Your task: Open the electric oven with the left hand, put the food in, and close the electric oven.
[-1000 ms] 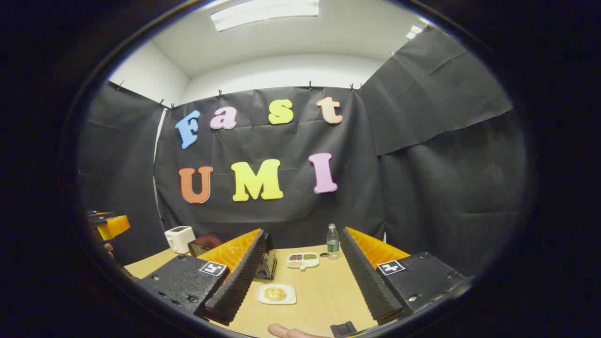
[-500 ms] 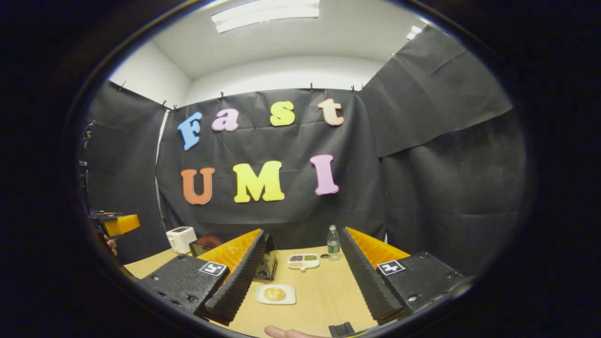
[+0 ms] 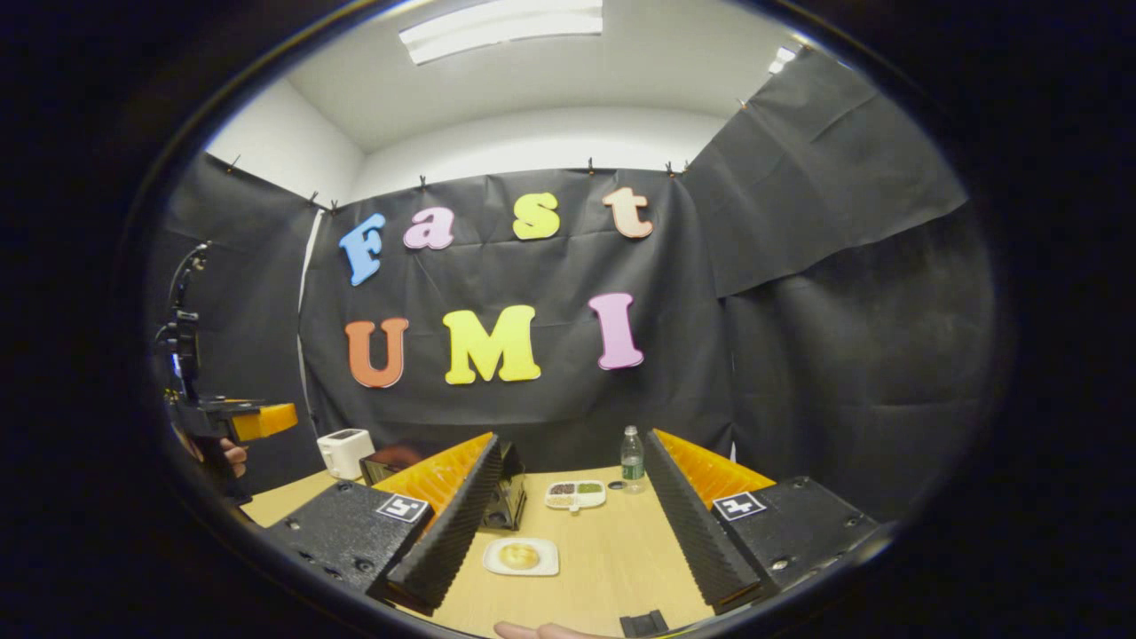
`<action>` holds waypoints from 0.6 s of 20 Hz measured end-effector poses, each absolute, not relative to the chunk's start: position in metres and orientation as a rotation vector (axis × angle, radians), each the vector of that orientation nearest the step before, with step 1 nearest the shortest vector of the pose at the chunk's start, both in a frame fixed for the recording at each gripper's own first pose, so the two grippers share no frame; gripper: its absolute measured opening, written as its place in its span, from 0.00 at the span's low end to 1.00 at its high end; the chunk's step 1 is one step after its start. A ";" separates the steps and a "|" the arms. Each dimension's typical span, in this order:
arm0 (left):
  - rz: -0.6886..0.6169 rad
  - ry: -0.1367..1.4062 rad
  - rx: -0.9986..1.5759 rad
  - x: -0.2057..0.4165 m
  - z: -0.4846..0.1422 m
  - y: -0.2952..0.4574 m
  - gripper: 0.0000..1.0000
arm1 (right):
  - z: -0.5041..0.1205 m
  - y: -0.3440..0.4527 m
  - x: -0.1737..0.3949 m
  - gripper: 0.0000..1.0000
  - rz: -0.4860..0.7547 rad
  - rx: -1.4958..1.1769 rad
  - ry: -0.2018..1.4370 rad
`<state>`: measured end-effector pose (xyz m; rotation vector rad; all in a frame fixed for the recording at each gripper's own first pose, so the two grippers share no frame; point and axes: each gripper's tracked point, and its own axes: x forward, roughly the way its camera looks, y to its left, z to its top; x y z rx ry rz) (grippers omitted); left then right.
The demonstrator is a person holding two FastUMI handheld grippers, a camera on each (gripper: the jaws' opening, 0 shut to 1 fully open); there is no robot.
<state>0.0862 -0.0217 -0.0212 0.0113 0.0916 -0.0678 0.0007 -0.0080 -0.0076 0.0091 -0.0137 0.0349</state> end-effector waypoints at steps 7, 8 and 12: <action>-0.074 0.244 0.043 0.188 -0.067 -0.034 0.95 | -0.013 -0.024 0.002 0.99 0.041 0.017 -0.026; -0.073 0.281 0.056 0.202 -0.078 -0.033 0.95 | -0.016 -0.027 0.002 0.99 0.044 0.022 -0.028; -0.063 0.379 0.041 0.253 -0.115 -0.029 0.95 | -0.025 -0.037 0.002 0.99 0.079 0.036 -0.042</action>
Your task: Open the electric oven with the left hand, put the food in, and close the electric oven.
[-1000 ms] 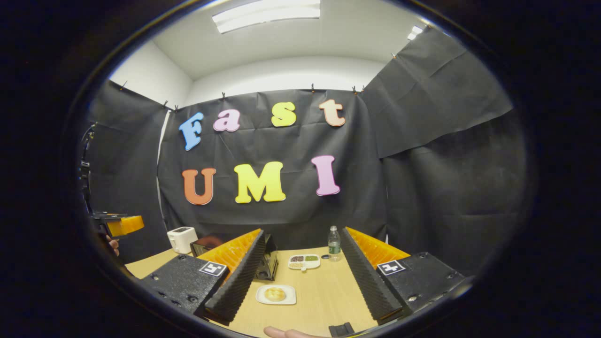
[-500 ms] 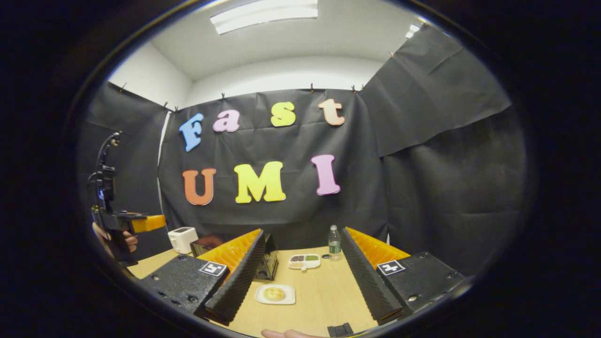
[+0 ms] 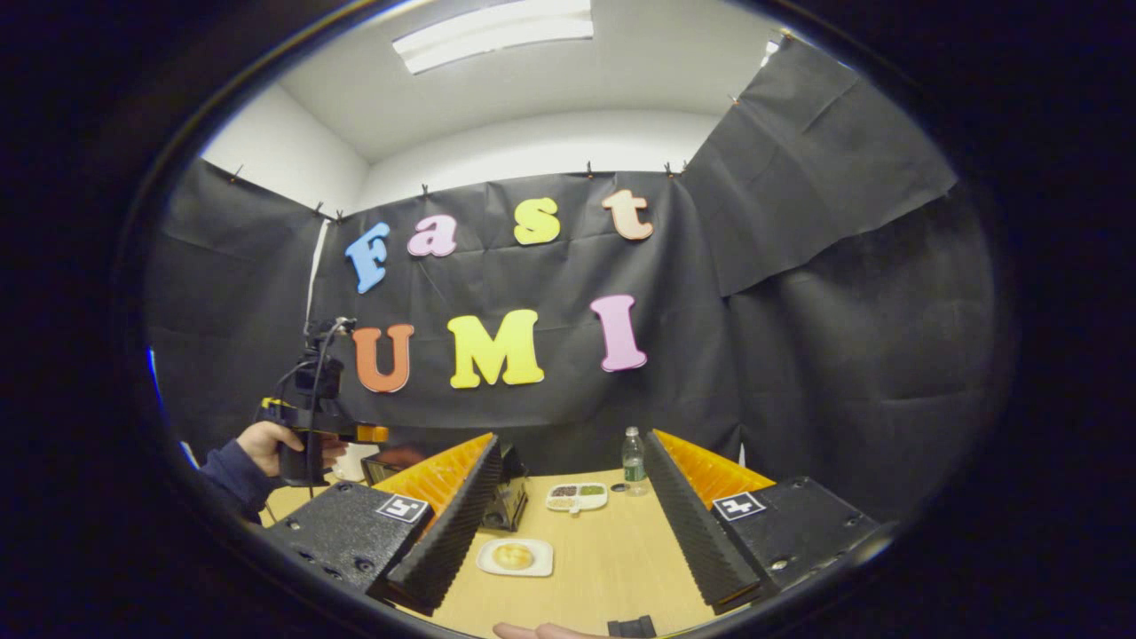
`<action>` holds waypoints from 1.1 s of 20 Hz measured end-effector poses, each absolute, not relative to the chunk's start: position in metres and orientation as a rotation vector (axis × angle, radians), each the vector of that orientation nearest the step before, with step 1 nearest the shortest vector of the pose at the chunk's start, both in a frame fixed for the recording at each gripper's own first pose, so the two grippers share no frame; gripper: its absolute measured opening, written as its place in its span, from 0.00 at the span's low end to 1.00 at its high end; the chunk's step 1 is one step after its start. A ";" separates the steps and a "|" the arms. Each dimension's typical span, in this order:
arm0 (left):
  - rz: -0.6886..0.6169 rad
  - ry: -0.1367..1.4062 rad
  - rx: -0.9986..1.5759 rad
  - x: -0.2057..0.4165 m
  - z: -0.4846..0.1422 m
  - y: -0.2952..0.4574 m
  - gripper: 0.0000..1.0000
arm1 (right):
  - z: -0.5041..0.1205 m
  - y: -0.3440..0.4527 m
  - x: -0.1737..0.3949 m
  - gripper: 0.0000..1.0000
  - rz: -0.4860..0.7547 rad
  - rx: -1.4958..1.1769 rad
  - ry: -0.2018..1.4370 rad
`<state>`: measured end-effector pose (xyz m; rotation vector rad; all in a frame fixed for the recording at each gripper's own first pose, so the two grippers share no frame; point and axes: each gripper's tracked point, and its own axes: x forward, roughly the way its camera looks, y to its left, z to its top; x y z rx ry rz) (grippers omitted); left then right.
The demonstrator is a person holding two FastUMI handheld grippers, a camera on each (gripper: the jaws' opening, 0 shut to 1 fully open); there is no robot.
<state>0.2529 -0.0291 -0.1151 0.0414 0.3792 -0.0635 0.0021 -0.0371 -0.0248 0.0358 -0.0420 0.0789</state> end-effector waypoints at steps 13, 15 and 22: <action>-0.102 0.402 -0.007 0.325 -0.201 -0.060 0.96 | -0.078 -0.101 0.021 0.99 0.003 0.044 0.053; -0.089 0.379 0.072 0.322 -0.201 -0.057 0.98 | -0.087 -0.107 0.024 1.00 0.002 0.045 0.079; -0.071 0.373 -0.004 0.303 -0.205 -0.059 0.98 | -0.091 -0.118 0.022 1.00 -0.025 0.023 0.083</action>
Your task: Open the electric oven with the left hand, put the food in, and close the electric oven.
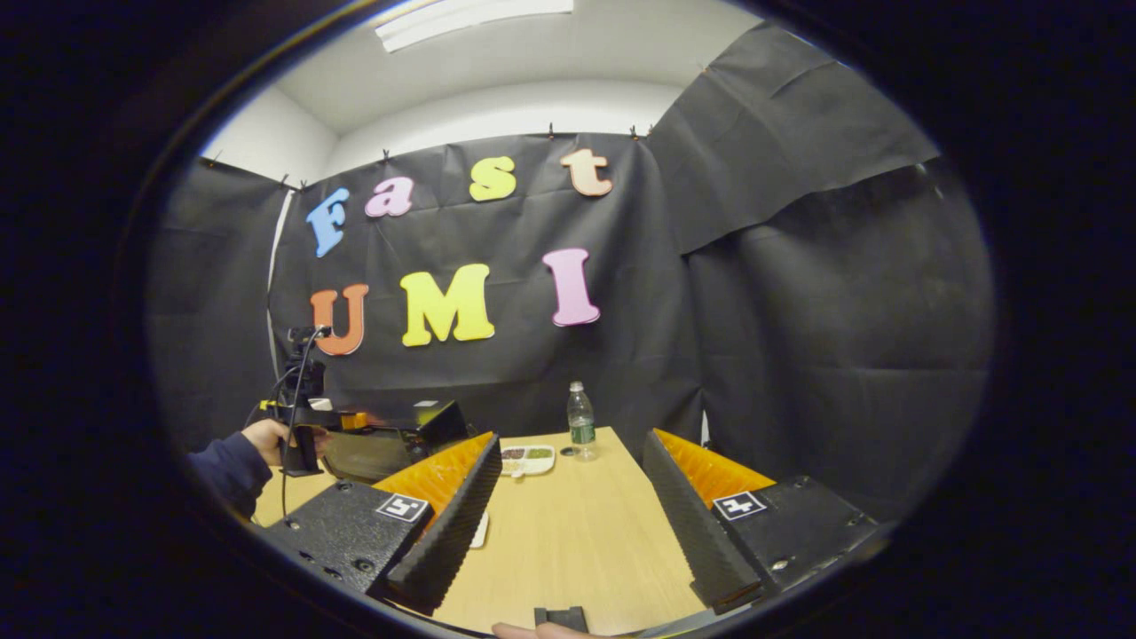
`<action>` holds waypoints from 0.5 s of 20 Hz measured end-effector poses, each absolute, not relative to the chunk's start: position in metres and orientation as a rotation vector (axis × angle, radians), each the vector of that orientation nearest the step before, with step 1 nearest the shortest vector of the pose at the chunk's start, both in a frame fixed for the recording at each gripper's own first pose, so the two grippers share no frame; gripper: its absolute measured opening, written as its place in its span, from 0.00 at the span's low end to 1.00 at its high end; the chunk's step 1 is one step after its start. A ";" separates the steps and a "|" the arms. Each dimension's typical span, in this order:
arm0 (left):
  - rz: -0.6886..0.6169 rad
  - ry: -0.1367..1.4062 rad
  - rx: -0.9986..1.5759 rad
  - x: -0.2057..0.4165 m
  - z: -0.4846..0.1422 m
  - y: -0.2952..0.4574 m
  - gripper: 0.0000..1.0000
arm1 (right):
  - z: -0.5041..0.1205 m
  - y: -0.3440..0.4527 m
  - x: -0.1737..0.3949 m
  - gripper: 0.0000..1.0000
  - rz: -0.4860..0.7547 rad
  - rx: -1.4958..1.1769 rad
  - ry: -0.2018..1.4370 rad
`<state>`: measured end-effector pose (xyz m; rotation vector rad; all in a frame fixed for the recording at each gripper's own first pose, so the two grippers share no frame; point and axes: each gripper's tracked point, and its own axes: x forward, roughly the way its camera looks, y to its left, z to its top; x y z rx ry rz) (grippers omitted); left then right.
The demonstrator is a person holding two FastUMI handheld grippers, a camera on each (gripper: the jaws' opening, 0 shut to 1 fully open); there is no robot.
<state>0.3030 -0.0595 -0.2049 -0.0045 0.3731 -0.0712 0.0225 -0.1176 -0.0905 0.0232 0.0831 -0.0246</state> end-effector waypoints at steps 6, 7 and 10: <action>-0.088 0.314 0.019 0.282 -0.206 -0.063 0.97 | -0.089 -0.097 0.020 0.99 -0.001 -0.013 0.085; -0.090 0.307 0.019 0.276 -0.205 -0.063 0.97 | -0.089 -0.093 0.020 0.99 0.003 -0.018 0.088; -0.086 0.295 0.034 0.258 -0.208 -0.062 1.00 | -0.091 -0.078 0.019 0.99 0.018 -0.034 0.094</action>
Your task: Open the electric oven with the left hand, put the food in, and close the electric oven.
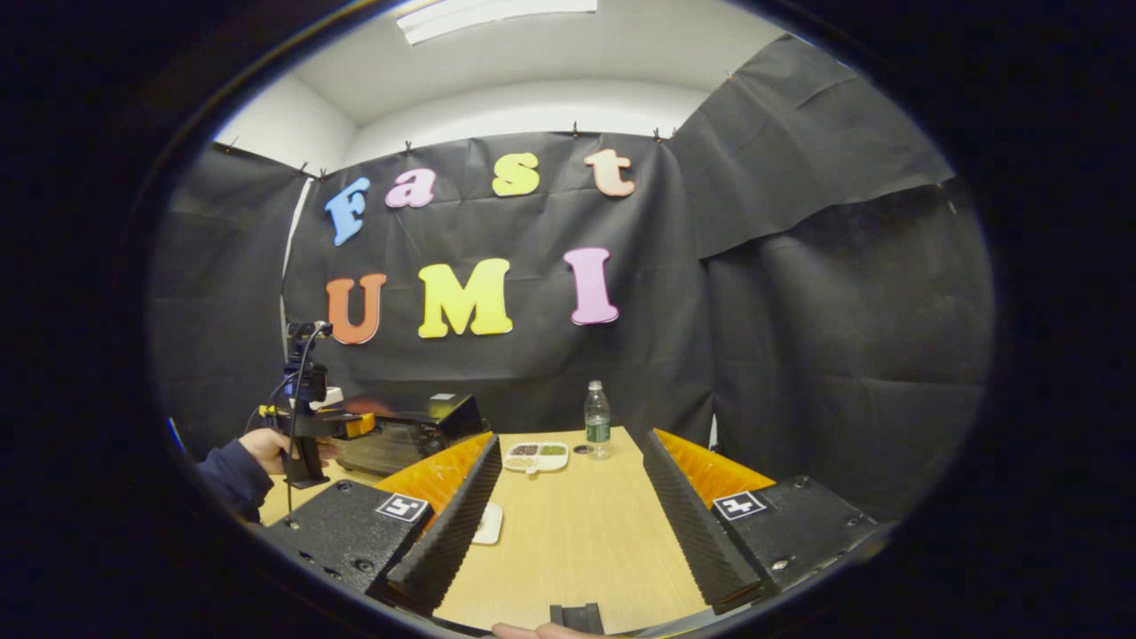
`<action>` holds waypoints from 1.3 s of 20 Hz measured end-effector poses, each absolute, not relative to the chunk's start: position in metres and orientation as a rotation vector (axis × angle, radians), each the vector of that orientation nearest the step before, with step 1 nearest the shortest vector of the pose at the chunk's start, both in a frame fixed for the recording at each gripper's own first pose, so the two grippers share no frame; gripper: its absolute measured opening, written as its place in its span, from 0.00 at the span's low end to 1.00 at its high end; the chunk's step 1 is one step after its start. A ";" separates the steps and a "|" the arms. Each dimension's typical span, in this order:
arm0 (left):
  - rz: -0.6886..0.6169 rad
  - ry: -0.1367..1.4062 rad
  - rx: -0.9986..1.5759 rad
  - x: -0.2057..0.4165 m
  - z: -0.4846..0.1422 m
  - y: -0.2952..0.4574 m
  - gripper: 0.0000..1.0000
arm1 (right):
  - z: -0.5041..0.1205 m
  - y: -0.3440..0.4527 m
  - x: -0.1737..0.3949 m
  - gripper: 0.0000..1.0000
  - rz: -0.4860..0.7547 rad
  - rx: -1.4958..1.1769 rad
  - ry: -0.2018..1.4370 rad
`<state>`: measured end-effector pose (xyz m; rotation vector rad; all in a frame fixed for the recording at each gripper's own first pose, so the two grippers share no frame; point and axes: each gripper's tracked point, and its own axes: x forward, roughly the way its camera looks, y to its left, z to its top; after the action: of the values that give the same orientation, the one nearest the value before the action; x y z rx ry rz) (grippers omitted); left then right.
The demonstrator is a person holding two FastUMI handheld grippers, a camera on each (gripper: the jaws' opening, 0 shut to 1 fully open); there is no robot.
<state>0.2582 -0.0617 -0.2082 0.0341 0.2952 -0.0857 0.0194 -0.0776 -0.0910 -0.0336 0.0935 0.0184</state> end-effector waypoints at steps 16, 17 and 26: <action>-0.121 0.619 0.048 0.167 -0.347 -0.068 0.98 | -0.110 -0.020 0.027 1.00 0.067 -0.109 0.137; -0.119 0.616 0.044 0.166 -0.349 -0.068 0.98 | -0.112 -0.018 0.028 1.00 0.069 -0.115 0.141; -0.036 0.377 0.047 0.134 -0.258 -0.045 0.96 | -0.139 -0.007 0.046 1.00 0.064 -0.133 0.181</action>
<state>0.1344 -0.0455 -0.2583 0.0470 0.3769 -0.0360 0.0458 -0.0070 -0.1386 -0.1332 0.1807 0.0644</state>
